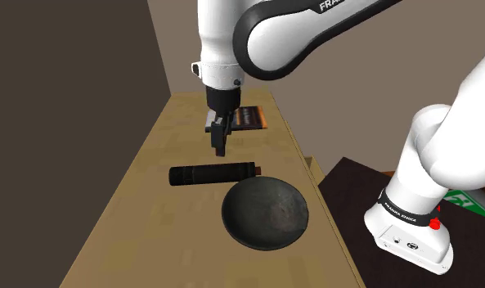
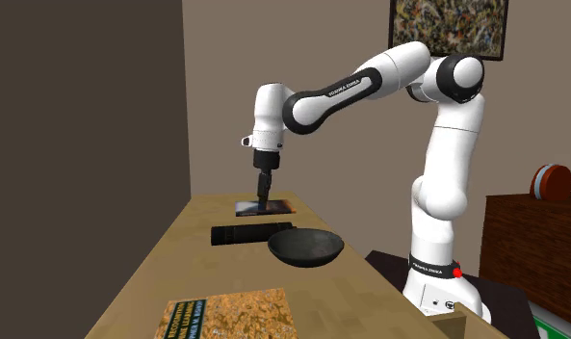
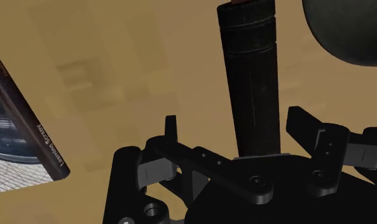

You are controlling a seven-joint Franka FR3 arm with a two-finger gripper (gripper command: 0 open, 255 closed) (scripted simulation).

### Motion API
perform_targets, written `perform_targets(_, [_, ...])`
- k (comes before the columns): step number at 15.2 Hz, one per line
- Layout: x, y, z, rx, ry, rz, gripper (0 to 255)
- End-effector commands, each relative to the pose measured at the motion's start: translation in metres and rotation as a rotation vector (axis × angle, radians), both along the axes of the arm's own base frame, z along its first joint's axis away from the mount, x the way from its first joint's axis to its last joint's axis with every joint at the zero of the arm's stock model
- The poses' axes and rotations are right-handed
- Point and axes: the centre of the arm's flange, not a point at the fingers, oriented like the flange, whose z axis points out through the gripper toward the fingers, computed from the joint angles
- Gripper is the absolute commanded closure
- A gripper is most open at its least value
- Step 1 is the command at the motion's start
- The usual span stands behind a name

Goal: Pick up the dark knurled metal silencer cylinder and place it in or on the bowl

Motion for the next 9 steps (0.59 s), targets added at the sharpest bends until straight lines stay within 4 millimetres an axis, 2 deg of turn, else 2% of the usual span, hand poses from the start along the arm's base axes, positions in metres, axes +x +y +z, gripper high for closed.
perform_targets(1, [-0.004, 0.021, -0.013, -0.009, 0.003, 0.052, 0])
perform_targets(3, [-0.010, 0.043, -0.027, -0.018, 0.007, 0.103, 0])
perform_targets(9, [-0.009, 0.045, -0.054, -0.019, 0.007, 0.106, 0])
